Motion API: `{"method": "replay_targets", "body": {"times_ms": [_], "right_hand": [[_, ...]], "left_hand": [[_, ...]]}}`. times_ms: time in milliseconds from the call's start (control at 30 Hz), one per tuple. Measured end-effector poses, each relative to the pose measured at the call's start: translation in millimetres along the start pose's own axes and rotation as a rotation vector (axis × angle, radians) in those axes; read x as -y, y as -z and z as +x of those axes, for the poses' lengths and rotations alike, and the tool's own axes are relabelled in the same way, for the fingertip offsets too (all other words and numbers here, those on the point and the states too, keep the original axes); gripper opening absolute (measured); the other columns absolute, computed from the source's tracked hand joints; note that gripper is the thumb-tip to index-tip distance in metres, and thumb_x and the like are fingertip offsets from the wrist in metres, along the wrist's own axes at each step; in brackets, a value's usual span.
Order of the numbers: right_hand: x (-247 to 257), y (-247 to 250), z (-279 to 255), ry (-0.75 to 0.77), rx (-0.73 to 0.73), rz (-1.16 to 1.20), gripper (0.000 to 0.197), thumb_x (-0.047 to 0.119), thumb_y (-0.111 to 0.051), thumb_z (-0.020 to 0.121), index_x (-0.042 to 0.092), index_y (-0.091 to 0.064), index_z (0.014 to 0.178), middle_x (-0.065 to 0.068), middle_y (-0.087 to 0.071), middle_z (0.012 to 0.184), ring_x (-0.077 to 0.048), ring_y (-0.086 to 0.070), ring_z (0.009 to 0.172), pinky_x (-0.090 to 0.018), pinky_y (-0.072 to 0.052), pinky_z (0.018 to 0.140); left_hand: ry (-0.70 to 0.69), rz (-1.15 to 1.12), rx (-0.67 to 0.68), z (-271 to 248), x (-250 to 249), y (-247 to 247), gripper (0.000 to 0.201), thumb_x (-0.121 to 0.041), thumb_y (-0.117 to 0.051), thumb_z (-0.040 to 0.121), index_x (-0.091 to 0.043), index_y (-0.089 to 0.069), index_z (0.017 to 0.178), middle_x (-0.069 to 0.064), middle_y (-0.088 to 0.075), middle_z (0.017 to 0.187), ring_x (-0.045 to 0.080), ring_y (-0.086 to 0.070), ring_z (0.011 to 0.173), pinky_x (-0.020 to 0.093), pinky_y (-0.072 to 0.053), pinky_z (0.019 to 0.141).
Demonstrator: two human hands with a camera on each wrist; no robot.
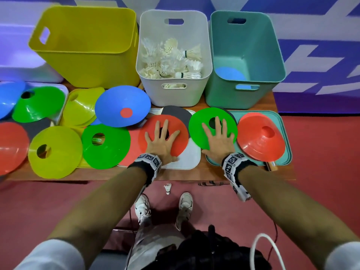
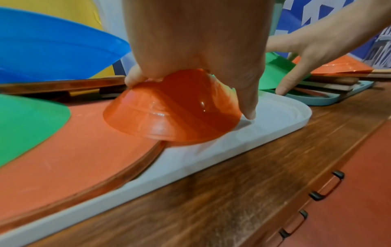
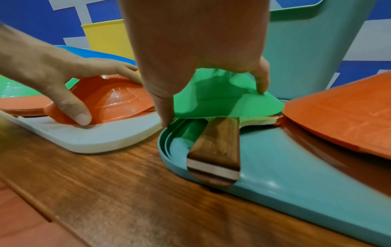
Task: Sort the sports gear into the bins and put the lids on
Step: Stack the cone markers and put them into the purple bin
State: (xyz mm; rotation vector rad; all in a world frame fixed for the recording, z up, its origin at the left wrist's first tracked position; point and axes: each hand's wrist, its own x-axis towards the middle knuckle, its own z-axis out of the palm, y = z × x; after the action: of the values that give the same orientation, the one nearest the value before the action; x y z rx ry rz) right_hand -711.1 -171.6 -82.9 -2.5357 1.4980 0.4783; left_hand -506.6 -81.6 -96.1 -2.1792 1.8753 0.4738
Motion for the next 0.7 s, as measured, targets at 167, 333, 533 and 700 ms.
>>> {"method": "replay_targets", "body": {"times_ms": [167, 333, 533, 700], "right_hand": [[-2.4, -2.0, -0.1, 0.019, 0.003, -0.014, 0.101, 0.056, -0.064, 0.083, 0.031, 0.003, 0.154, -0.014, 0.019, 0.16, -0.042, 0.01, 0.147, -0.065, -0.029, 0.106], [-2.4, -3.9, 0.0, 0.032, 0.024, 0.017, 0.1, 0.051, -0.063, 0.086, 0.029, 0.005, 0.155, -0.015, 0.023, 0.159, -0.042, 0.014, 0.147, -0.066, -0.026, 0.109], [-1.8, -3.2, 0.0, 0.029, 0.04, 0.05, 0.101, 0.05, -0.064, 0.086, 0.029, 0.006, 0.155, -0.014, 0.026, 0.158, -0.041, 0.016, 0.146, -0.067, -0.023, 0.11], [-0.7, 1.0, -3.0, 0.029, 0.028, 0.07, 0.098, 0.051, -0.064, 0.086, 0.028, 0.002, 0.155, -0.012, 0.015, 0.161, -0.04, 0.015, 0.147, -0.066, -0.022, 0.111]], "left_hand": [[0.048, 0.006, -0.037, 1.3, -6.0, -4.8, 0.108, -0.071, -0.067, 0.068, -0.042, -0.006, 0.151, 0.01, 0.026, 0.159, 0.042, 0.019, 0.145, 0.074, -0.015, 0.106], [0.026, 0.025, -0.051, 2.2, -4.7, -6.0, 0.105, -0.071, -0.065, 0.071, -0.04, -0.006, 0.151, 0.012, 0.022, 0.159, 0.045, 0.012, 0.145, 0.073, -0.021, 0.105], [0.018, 0.022, -0.069, 3.0, -3.9, -4.1, 0.1, -0.067, -0.067, 0.073, -0.038, -0.011, 0.15, 0.014, 0.011, 0.16, 0.045, 0.005, 0.145, 0.073, -0.025, 0.103], [0.016, 0.017, -0.09, 3.1, -2.4, -3.2, 0.1, -0.066, -0.068, 0.072, -0.038, -0.012, 0.149, 0.016, 0.009, 0.16, 0.047, 0.002, 0.145, 0.07, -0.029, 0.103]]}}
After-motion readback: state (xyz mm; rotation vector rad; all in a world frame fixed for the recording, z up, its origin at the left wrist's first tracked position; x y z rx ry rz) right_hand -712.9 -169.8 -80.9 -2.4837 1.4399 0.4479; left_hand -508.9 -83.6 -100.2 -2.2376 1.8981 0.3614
